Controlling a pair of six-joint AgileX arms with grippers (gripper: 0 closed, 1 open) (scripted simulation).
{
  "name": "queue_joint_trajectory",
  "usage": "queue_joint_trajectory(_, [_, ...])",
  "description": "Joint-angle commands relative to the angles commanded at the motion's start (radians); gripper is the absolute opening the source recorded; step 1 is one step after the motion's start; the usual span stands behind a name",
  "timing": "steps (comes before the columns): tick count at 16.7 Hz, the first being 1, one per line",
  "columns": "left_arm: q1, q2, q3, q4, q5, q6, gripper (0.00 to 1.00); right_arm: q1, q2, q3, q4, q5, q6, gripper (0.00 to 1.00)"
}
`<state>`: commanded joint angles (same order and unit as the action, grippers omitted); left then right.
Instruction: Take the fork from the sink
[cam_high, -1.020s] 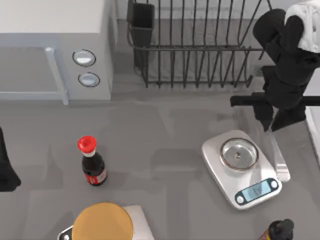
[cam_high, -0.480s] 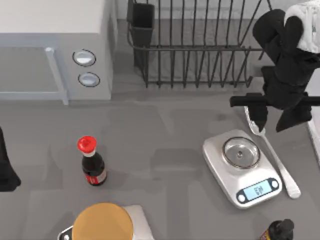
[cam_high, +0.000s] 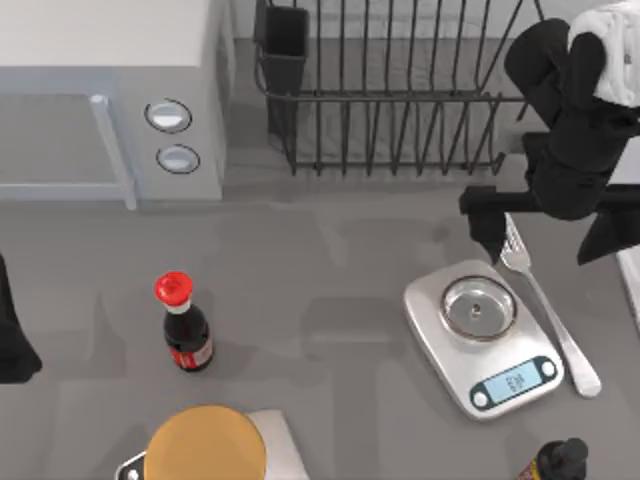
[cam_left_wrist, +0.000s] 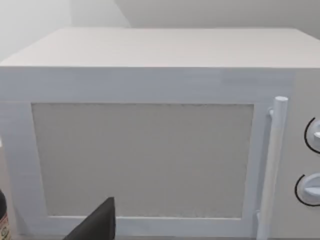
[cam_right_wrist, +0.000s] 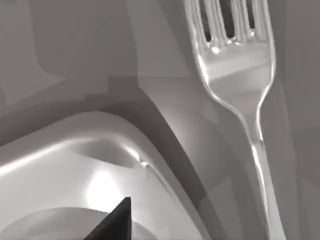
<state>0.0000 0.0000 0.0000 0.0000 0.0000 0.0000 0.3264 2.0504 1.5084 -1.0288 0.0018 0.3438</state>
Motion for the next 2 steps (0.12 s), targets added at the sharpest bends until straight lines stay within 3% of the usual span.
queue_joint_trajectory(2, [0.000, 0.000, 0.000, 0.000, 0.000, 0.000, 1.00, 0.000, 0.000, 0.000, 0.000, 0.000, 0.000, 1.00])
